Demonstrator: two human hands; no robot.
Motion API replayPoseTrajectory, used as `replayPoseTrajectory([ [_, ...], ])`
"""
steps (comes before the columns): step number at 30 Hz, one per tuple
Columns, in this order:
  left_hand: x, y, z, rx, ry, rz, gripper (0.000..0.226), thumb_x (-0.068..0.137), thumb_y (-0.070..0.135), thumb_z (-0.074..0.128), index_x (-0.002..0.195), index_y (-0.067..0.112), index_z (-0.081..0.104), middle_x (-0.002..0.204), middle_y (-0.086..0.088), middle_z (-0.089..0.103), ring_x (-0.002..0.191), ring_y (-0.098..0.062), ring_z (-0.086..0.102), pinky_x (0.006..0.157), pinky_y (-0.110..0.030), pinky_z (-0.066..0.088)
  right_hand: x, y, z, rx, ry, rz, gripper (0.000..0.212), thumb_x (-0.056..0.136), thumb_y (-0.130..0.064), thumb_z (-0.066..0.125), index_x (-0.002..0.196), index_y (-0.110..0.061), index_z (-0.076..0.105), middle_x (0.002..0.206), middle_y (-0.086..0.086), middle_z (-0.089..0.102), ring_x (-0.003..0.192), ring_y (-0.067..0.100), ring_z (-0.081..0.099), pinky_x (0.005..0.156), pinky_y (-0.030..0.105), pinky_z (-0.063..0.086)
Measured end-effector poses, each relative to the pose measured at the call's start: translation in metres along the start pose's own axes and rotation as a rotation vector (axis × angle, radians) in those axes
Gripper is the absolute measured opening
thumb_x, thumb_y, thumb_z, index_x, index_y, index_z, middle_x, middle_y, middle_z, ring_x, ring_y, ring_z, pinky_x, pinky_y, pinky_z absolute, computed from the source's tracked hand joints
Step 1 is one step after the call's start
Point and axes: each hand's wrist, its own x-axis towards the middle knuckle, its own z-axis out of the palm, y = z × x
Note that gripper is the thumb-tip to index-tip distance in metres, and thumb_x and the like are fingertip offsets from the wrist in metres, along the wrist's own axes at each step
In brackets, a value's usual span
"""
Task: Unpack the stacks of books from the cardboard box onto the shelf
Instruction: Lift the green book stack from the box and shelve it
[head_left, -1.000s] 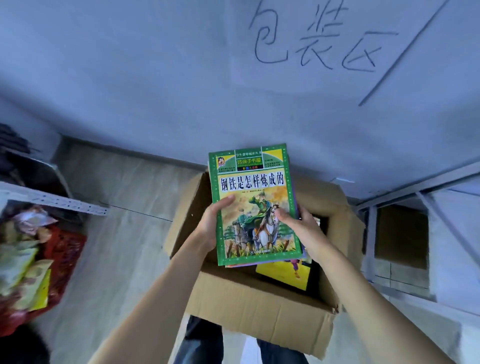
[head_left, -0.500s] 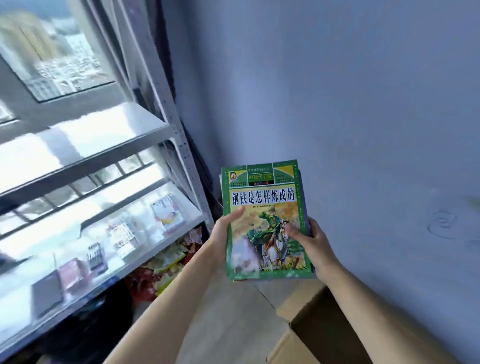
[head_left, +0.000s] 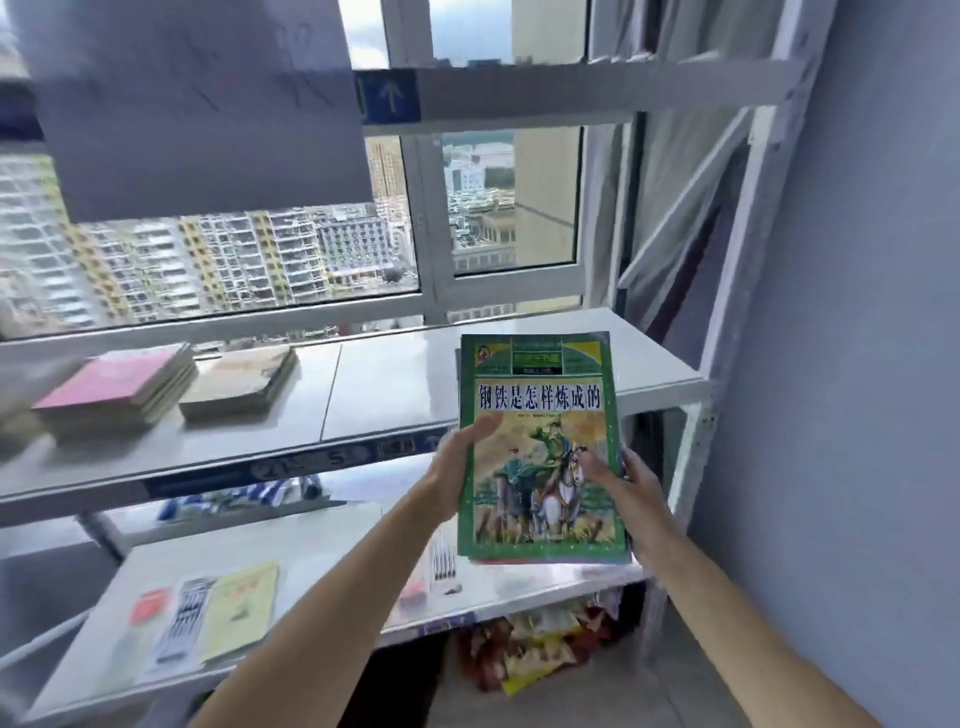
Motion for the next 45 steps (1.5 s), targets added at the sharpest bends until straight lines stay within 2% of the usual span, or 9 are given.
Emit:
replayPoseTrajectory([
  [6,0.038,0.026,-0.109,0.088,0.057,0.137,0.090,0.069,0.072,0.060,0.128,0.004,0.060,0.122,-0.019,0.067,0.114,-0.035,0.064,0.100,-0.047,0.048,0.095,-0.005,0.101,-0.035,-0.094,-0.083,0.029,0.072,-0.038,0.076,0.097,-0.027,0.064,0.093,-0.001,0.072,0.080,0.013,0.068,0.062,0.020,0.054],
  [10,0.076,0.040,-0.178,0.202,0.151,0.230,0.055,0.087,0.057,0.052,0.124,0.017,0.063,0.110,0.009,0.074,0.103,-0.008,0.070,0.074,-0.012,0.054,0.166,-0.002,0.157,-0.061,-0.144,-0.212,0.033,0.079,-0.019,0.076,0.108,-0.021,0.061,0.093,-0.002,0.068,0.077,0.010,0.067,0.056,0.016,0.055],
  [15,0.109,0.058,-0.235,0.249,0.264,0.287,0.042,0.088,0.035,0.063,0.120,0.009,0.059,0.102,0.004,0.076,0.094,-0.012,0.072,0.072,-0.016,0.055,0.235,0.006,0.204,-0.117,-0.227,-0.255,0.048,0.077,-0.008,0.077,0.119,-0.019,0.056,0.096,-0.005,0.065,0.084,0.006,0.064,0.057,0.016,0.056],
  [19,0.125,0.053,-0.267,0.255,0.286,0.313,0.060,0.084,0.036,0.066,0.130,0.001,0.049,0.118,-0.012,0.067,0.108,-0.026,0.066,0.085,-0.026,0.056,0.263,0.017,0.233,-0.107,-0.286,-0.254,0.056,0.066,-0.018,0.077,0.118,-0.021,0.056,0.101,-0.007,0.067,0.095,0.007,0.062,0.063,0.016,0.055],
  [24,0.139,0.048,-0.292,0.251,0.258,0.298,0.090,0.063,0.054,0.081,0.134,0.013,0.045,0.114,0.003,0.069,0.108,-0.012,0.066,0.093,-0.027,0.052,0.290,0.031,0.242,-0.167,-0.388,-0.244,0.059,0.077,-0.005,0.077,0.125,-0.021,0.048,0.116,0.000,0.063,0.108,0.020,0.059,0.091,0.036,0.052],
  [29,0.156,0.055,-0.292,0.190,0.302,0.438,0.103,0.058,0.069,0.076,0.138,0.014,0.041,0.125,-0.005,0.064,0.118,-0.021,0.061,0.098,-0.038,0.048,0.292,0.036,0.252,-0.055,-0.487,-0.167,0.076,0.064,-0.005,0.082,0.121,-0.029,0.038,0.113,-0.002,0.065,0.102,0.018,0.069,0.074,0.037,0.060],
  [36,0.163,0.039,-0.281,0.068,0.427,0.469,0.095,0.059,0.069,0.074,0.132,0.013,0.051,0.111,0.005,0.071,0.103,-0.007,0.067,0.083,-0.016,0.053,0.287,0.060,0.273,-0.064,-0.280,-0.162,0.064,0.077,-0.004,0.076,0.133,-0.009,0.044,0.117,0.008,0.066,0.093,0.005,0.069,0.065,0.013,0.054],
  [40,0.170,0.043,-0.288,0.058,0.459,0.434,0.063,0.077,0.042,0.075,0.128,0.010,0.055,0.106,0.002,0.073,0.096,-0.010,0.070,0.074,-0.013,0.053,0.287,0.051,0.278,-0.051,-0.284,-0.163,0.063,0.076,-0.005,0.077,0.130,-0.011,0.046,0.115,0.006,0.068,0.097,0.011,0.070,0.068,0.021,0.057],
  [45,0.194,0.077,-0.321,0.046,0.494,0.124,0.078,0.063,0.061,0.074,0.115,0.003,0.062,0.103,-0.012,0.073,0.084,-0.022,0.073,0.068,-0.024,0.059,0.301,0.011,0.303,-0.099,-0.306,-0.005,0.046,0.076,-0.017,0.079,0.116,-0.009,0.059,0.107,0.017,0.070,0.088,0.025,0.072,0.070,0.041,0.062],
])
